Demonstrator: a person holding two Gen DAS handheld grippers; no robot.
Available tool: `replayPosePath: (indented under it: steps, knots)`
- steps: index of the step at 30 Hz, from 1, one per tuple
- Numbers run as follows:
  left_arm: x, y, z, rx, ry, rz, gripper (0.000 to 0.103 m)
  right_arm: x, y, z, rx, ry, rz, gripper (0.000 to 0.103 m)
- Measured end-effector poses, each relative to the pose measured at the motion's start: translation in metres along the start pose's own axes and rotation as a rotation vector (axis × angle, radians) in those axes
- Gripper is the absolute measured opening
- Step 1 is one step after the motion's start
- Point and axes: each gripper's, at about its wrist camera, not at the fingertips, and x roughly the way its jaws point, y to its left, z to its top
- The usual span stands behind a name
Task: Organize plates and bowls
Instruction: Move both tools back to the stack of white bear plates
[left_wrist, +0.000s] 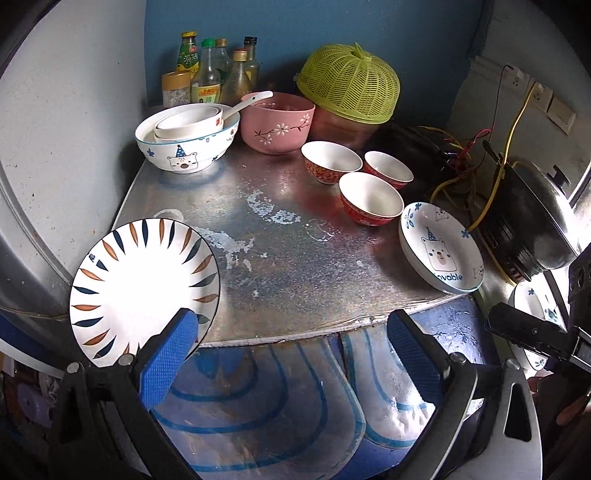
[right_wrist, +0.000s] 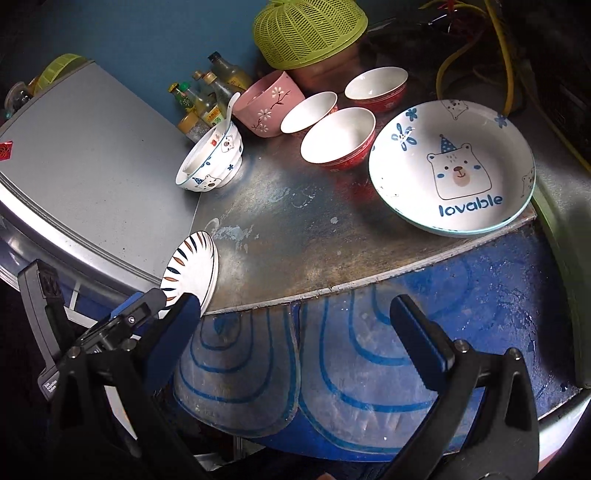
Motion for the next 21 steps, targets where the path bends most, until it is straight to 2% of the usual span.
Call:
replayPosePath:
  steps: [13,21]
  knots:
    - [0.014,-0.129,-0.019,0.184,0.045,-0.139,0.103,-0.102,-0.099,-0.026,0.168,-0.138,-0.066,0.103]
    - [0.031,-0.197,-0.029,0.263,0.092,-0.223,0.102,-0.156,-0.161,-0.044,0.283,-0.227,-0.147,0.103]
